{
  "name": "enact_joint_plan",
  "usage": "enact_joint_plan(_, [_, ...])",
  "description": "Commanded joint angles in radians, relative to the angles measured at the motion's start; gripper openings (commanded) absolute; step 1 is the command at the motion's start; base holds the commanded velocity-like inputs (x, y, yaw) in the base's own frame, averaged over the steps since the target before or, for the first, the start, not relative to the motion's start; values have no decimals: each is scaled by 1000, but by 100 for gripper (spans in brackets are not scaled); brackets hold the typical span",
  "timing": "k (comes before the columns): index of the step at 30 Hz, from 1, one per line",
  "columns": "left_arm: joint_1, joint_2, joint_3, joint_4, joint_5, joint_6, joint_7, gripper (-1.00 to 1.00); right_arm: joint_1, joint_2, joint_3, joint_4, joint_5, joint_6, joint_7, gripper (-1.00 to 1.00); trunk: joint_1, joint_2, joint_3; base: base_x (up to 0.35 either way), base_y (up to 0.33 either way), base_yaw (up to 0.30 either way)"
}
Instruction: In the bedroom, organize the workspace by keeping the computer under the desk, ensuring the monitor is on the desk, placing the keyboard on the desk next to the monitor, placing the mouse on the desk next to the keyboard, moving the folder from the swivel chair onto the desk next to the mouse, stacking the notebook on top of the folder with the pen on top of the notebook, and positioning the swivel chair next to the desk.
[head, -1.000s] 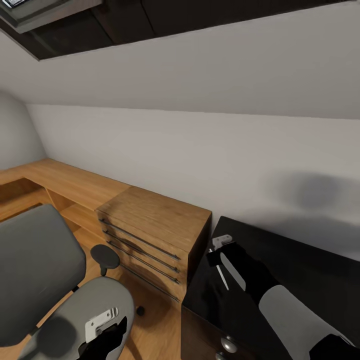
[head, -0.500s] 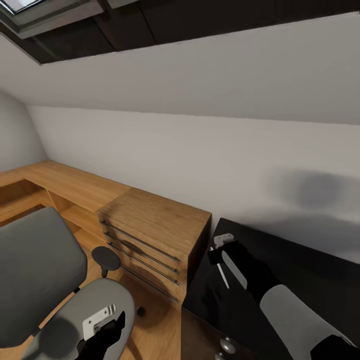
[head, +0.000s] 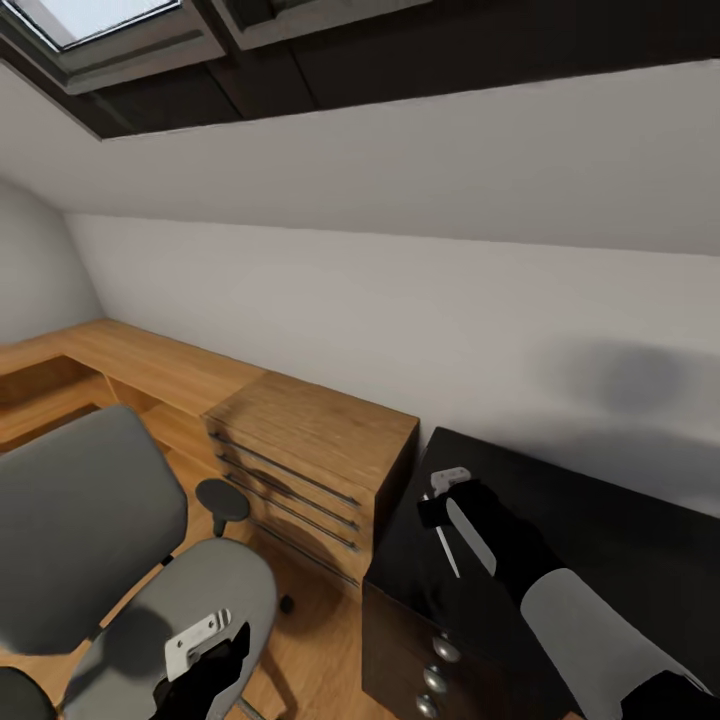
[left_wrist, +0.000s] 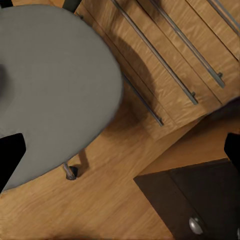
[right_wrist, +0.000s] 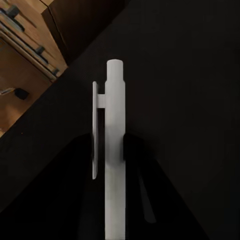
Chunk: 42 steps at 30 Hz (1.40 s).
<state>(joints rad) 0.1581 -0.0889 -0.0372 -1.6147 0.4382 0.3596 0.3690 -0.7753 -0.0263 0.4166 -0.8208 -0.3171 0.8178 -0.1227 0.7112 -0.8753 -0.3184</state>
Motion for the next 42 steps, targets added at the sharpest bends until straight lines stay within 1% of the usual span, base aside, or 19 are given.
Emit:
enact_joint_plan(1, [0,0,-1,-2,10,3,8,100,-1,-1,5,-1,-12,3,-9,-100,-4,6,2,-338,0,0])
enact_joint_plan(9, [0,1,-1,-2,11,5,7,100,-1,-3,4,-6,-11,-2,-9,-100,-35,62,27,-330,0,0])
enact_joint_plan(11, [0,1,-1,-2,12,6,6,100,-1,-3,2,-7,-11,-2,-9,-100,-43,76,33,-57,0,0])
enact_joint_plan(12, [0,1,-1,0,12,6,6,100,-1,-3,-2,-7,-11,-2,-9,-100,-47,83,37,-32,0,0])
enact_joint_plan(13, [0,2,-1,20,12,8,5,100,-1,-3,-18,-7,-11,-2,-9,-100,-50,90,40,-13,0,-4])
enact_joint_plan(16, [0,2,-4,57,12,9,4,100,-1,-5,-50,-8,-11,-2,-9,-100,-50,90,41,-7,0,-76])
enact_joint_plan(19, [0,2,-12,91,11,9,4,100,-1,-8,-73,-9,-11,-2,-9,-100,-50,90,43,-3,0,-159])
enact_joint_plan(23, [0,2,-20,125,10,8,4,100,-1,-12,-84,-9,-11,-2,-9,-100,-50,90,47,-1,0,-202])
enact_joint_plan(30, [0,7,-24,245,8,0,1,100,-1,-20,-96,-19,-11,-2,-9,-100,-50,90,53,0,0,-232])
enact_joint_plan(31, [0,9,-24,278,8,-1,1,100,-1,-24,-101,-22,-11,-2,-9,-100,-50,90,54,0,0,-241])
enact_joint_plan(36, [0,14,-23,365,5,-4,0,100,-1,-44,-126,-25,-11,-1,-10,-100,-50,90,59,0,0,-243])
enact_joint_plan(42, [0,16,-23,399,5,-5,-1,100,-1,-69,-143,-26,-10,0,-10,-100,-50,90,65,0,0,-245])
